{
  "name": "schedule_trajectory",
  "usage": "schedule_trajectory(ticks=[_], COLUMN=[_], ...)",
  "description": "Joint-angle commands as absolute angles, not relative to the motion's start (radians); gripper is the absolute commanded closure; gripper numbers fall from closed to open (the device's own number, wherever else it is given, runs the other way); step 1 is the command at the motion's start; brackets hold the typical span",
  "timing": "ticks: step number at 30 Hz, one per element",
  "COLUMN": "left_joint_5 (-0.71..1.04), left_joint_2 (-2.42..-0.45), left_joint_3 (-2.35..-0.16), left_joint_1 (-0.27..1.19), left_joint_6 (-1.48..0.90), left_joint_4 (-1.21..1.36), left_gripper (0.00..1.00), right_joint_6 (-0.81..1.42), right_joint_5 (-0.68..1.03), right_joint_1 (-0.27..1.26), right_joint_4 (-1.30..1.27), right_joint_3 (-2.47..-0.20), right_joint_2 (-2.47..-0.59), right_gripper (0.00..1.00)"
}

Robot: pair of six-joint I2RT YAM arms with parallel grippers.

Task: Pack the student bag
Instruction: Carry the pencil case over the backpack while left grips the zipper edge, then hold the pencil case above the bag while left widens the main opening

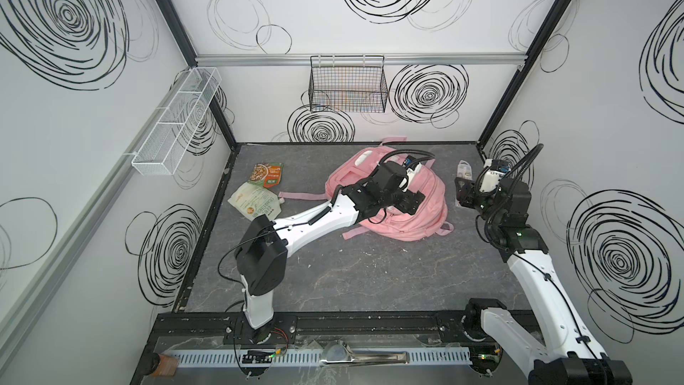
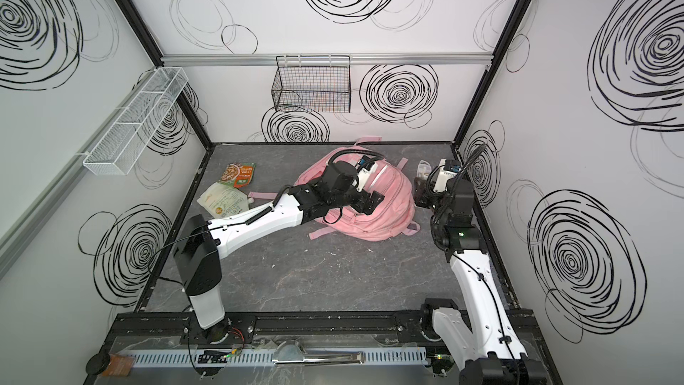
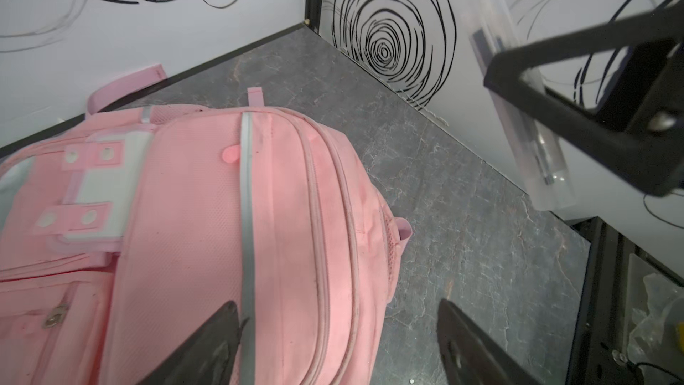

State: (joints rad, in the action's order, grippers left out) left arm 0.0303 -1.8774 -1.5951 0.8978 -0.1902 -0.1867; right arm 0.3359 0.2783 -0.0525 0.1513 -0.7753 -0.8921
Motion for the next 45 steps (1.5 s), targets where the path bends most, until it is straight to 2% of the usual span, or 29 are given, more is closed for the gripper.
schedule_trajectory(ticks=[1,4,9,15,18,27,30,33,36,38,43,45], left_joint_5=[-0.015,-0.066,-0.154,-0.219,-0.209,-0.198,-0.201,-0.178,-0.174,-0.191,-0.187,-0.187], left_joint_2=[-1.933,-1.990,-2.055,-2.087,-2.087,-2.066,-2.073,-2.097,-2.138,-2.164,-2.191,-2.183], left_joint_3=[-1.644,-1.693,-1.745,-1.772,-1.778,-1.775,-1.778,-1.797,-1.841,-1.856,-1.873,-1.871], left_joint_1=[0.900,0.899,0.899,0.893,0.884,0.881,0.883,0.882,0.893,0.895,0.875,0.869], left_joint_6=[-0.154,-0.152,-0.137,-0.105,-0.111,-0.128,-0.128,-0.133,-0.127,-0.115,-0.116,-0.118], left_joint_4=[-0.221,-0.246,-0.261,-0.266,-0.271,-0.257,-0.254,-0.270,-0.312,-0.324,-0.349,-0.349], left_gripper=[0.15,0.18,0.19,0.34,0.49,0.68,0.69,0.60,0.60,0.61,0.73,0.74], right_joint_6=[0.390,0.419,0.434,0.430,0.422,0.419,0.419,0.420,0.421,0.423,0.422,0.420], right_joint_5=[0.311,0.355,0.393,0.377,0.378,0.380,0.381,0.386,0.387,0.392,0.394,0.389], right_joint_1=[-0.062,-0.062,-0.058,-0.057,-0.055,-0.053,-0.052,-0.052,-0.052,-0.052,-0.051,-0.051], right_joint_4=[0.113,0.083,0.056,0.045,0.051,0.052,0.052,0.046,0.037,0.025,0.027,0.028], right_joint_3=[-0.756,-0.731,-0.702,-0.682,-0.685,-0.687,-0.687,-0.685,-0.678,-0.666,-0.658,-0.658], right_joint_2=[-0.869,-0.861,-0.854,-0.842,-0.841,-0.836,-0.834,-0.834,-0.836,-0.836,-0.833,-0.832], right_gripper=[0.68,0.68,0.70,0.70,0.70,0.70,0.70,0.70,0.70,0.70,0.70,0.70])
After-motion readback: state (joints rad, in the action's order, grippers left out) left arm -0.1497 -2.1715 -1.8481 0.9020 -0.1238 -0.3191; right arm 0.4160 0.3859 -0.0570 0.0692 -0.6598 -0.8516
